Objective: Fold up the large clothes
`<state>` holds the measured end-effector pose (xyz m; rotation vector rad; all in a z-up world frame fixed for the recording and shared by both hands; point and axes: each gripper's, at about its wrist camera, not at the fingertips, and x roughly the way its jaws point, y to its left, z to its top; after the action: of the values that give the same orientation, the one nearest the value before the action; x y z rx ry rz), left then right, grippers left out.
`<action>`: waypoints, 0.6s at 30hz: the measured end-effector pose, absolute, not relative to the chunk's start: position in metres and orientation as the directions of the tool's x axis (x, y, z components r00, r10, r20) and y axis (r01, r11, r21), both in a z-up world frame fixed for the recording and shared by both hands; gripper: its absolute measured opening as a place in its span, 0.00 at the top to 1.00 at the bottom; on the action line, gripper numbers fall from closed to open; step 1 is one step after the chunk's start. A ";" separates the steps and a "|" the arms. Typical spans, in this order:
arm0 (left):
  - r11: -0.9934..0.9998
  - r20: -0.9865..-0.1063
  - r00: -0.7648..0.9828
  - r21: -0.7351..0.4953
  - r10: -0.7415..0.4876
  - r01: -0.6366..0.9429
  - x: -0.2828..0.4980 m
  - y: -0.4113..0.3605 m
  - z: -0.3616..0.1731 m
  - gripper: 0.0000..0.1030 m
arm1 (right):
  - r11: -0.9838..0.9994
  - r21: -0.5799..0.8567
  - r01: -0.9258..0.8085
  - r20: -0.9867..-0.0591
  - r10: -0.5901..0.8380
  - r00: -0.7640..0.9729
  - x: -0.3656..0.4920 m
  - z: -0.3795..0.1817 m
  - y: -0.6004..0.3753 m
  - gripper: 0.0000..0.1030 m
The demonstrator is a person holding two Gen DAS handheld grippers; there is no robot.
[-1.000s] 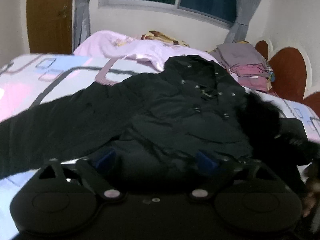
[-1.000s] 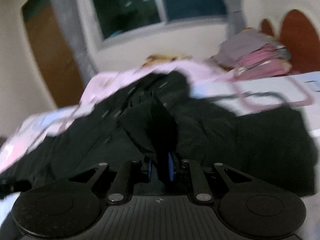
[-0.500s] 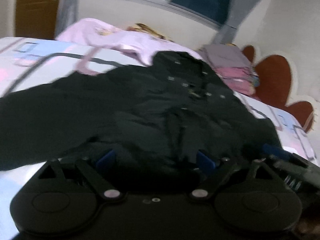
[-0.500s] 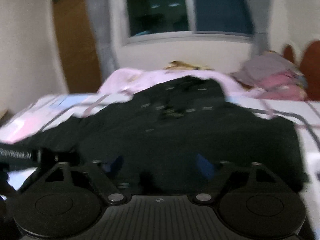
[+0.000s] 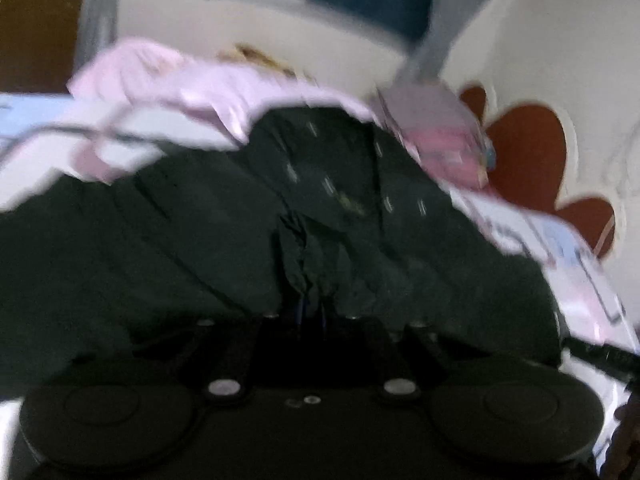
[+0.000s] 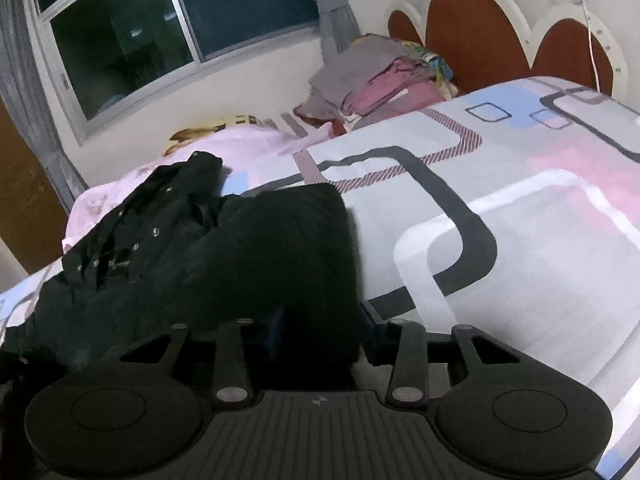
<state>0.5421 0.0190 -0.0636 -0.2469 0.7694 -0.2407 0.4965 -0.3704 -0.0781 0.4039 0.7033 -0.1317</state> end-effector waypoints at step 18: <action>0.982 -0.650 0.738 -0.088 -0.182 0.165 0.540 -0.012 -0.043 0.57 | 0.973 0.230 0.007 -0.610 0.139 0.780 0.551 -0.067 -0.317 0.88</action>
<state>0.5403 -0.0123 -0.0431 -0.0252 0.7160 -0.1906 0.5512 -0.3172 -0.0667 0.2257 0.6735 0.0719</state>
